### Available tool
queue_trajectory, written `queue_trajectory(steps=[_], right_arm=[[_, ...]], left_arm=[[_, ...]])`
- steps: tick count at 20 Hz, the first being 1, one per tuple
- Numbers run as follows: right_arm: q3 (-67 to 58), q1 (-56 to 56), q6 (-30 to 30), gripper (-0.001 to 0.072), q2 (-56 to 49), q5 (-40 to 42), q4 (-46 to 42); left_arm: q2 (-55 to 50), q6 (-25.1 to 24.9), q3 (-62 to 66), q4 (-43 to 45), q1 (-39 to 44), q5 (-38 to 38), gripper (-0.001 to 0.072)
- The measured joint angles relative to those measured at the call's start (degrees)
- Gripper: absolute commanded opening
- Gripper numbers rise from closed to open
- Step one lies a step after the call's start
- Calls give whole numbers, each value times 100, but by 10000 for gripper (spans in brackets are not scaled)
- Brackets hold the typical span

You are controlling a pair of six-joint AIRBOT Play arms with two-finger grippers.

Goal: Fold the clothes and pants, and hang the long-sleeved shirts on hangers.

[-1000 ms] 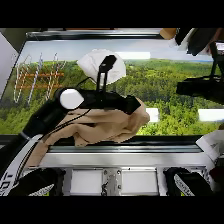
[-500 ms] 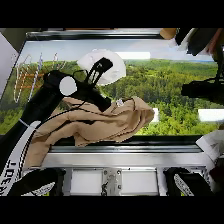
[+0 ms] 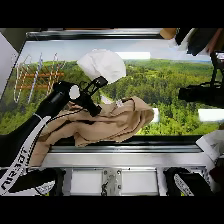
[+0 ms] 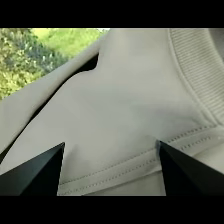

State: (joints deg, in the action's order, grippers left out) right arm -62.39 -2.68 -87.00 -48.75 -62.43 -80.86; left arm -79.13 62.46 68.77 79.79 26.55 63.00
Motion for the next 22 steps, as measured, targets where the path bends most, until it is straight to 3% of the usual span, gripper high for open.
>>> queue_trajectory(steps=[9, 20, 21, 22], right_arm=[[9, 0, -2, 29, 0, -142, 4], [57, 0, -2, 41, 0, -170, 33], [105, 0, 2, 115, 0, -173, 63], [175, 0, 55, 345, -9, -179, 116]], left_arm=[[400, -487, -208, -160, -68, 79, 614], [20, -295, -595, -243, -216, -780, 613], [-63, -289, -579, -260, -214, -782, 539], [-138, -267, -568, -293, -216, -787, 290]])
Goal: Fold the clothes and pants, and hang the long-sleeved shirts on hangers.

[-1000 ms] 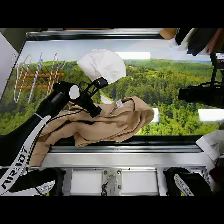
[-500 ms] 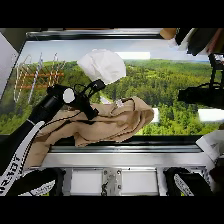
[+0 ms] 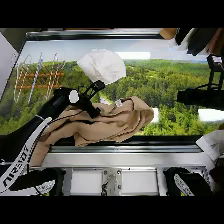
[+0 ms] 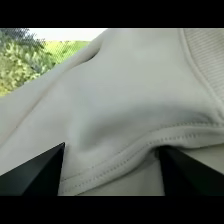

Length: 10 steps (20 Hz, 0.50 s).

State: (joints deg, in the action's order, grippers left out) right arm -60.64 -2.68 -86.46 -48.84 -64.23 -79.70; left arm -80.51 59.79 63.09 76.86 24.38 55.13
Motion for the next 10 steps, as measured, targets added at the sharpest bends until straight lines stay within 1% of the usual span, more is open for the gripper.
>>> queue_trajectory(steps=[1, 2, 4, 7, 10], right_arm=[[85, 0, 138, 532, -26, -2, 101], [197, 0, 310, 563, -76, -15, 262], [433, 0, 774, 563, -245, -15, 686], [708, 11, 1753, 563, -719, -15, 1425], [813, 155, 2673, 563, -1279, 66, 1926]], left_arm=[[-50, 15, 7, -4, -15, -7, 121], [-87, 20, 17, -28, -44, -7, 22], [-131, 83, 26, -37, -142, 13, 22], [-155, 190, 35, -42, -319, 120, 22], [-162, 229, 39, -46, -448, 273, 22]])
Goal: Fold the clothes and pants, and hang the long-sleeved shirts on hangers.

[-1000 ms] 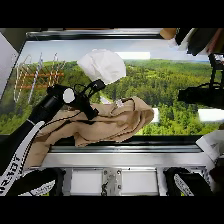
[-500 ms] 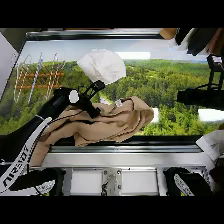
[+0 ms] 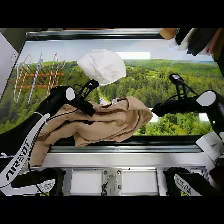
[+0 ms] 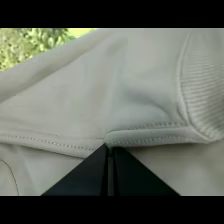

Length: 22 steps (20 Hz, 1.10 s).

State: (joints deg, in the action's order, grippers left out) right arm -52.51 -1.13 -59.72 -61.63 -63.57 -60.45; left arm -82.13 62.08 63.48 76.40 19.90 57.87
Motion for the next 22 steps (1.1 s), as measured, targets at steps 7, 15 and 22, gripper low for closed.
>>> queue_trajectory(steps=[7, 15, 22], right_arm=[[55, 577, 1176, 478, -754, 791, 245], [-442, 647, 887, 27, -678, 1891, 240], [-2898, 592, 313, 27, 496, 1510, 313]], left_arm=[[-2, 31, 2, -2, -72, 138, 22], [544, 42, 522, 125, -79, 269, 22], [1963, 240, 3132, 157, 181, 345, 22]])
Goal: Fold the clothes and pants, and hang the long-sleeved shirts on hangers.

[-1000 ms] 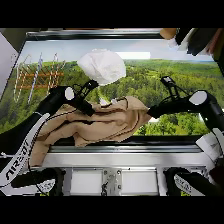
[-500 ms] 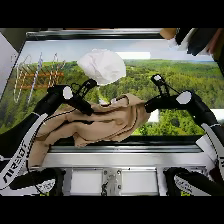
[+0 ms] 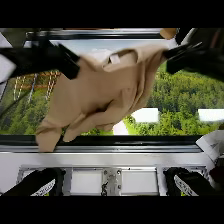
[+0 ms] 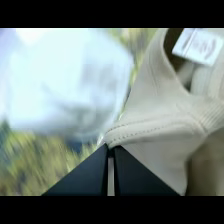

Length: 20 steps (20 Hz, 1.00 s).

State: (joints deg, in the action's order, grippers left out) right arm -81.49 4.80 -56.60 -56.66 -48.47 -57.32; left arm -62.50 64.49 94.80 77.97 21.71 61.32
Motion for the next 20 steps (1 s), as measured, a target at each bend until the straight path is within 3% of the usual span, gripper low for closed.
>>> queue_trajectory(steps=[6, 11, 16, 20], right_arm=[[-949, 0, -374, 26, 1228, -103, 592], [-1071, 0, -828, 26, 1609, -26, 817], [-1095, 0, -1373, 26, 1268, -61, 824], [-1095, 0, -1744, 26, 483, -337, 26]], left_arm=[[1126, 734, 1342, -17, 892, -704, 22], [1252, 1080, 1709, 122, 1370, -1095, 22], [518, 1794, 1840, 678, 949, -1010, 22], [-487, 2221, 1856, 796, 219, -621, 22]])
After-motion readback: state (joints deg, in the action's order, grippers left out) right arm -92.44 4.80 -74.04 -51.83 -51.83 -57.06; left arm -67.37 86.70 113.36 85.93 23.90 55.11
